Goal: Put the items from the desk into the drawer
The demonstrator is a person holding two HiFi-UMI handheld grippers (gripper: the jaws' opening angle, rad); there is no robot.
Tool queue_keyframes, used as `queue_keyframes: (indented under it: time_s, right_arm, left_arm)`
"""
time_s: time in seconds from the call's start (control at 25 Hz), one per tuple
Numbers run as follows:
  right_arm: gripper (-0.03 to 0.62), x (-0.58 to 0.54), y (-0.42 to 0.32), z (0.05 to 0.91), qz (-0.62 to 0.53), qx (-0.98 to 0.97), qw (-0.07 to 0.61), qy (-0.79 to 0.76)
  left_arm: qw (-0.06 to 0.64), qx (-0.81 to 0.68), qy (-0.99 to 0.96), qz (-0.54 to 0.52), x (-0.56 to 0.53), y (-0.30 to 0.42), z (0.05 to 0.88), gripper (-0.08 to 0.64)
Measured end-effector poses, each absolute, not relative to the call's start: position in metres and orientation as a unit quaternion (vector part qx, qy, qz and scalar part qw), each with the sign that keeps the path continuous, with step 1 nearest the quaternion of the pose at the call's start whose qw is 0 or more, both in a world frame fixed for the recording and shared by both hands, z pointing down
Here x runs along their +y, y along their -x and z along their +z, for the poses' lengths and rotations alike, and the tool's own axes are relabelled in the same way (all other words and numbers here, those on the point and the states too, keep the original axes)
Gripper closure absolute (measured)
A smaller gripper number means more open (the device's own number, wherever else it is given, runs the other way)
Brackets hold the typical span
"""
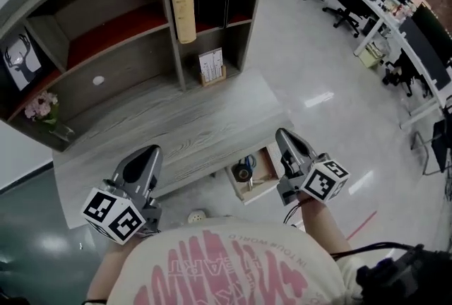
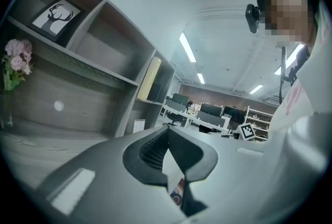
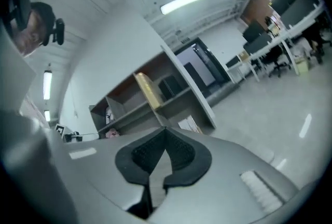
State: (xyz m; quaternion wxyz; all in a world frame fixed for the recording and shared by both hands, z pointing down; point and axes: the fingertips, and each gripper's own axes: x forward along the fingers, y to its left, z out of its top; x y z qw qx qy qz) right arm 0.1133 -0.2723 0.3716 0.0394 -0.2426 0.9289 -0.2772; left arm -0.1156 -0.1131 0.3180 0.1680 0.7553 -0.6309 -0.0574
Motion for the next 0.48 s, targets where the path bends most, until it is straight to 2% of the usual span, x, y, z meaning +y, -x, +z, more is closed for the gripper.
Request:
queue_keyframes:
  time_s: [0.12,0.28,0.48]
  right_arm:
    - [0.589,-0.256,-0.113,0.304,-0.183,0.953,0.054,0.237]
    - [0.588,-0.238,-0.110,0.267,-0.067,0.966,0.008,0.249]
    - [0.588,-0.229,-0.115,0.275,-0.085,0.960,0.006,0.267]
  left_arm:
    - [0.147,-0.620,-0.768,-0.069,-0.108,0.117,0.297,0.540]
    - [0.127,-0.609,-0.779,-0.075,-0.103,0.118,0.279,0.540]
    - [0.125,-0.606,-0.783,-0.063,-0.100,0.115,0.283,0.541]
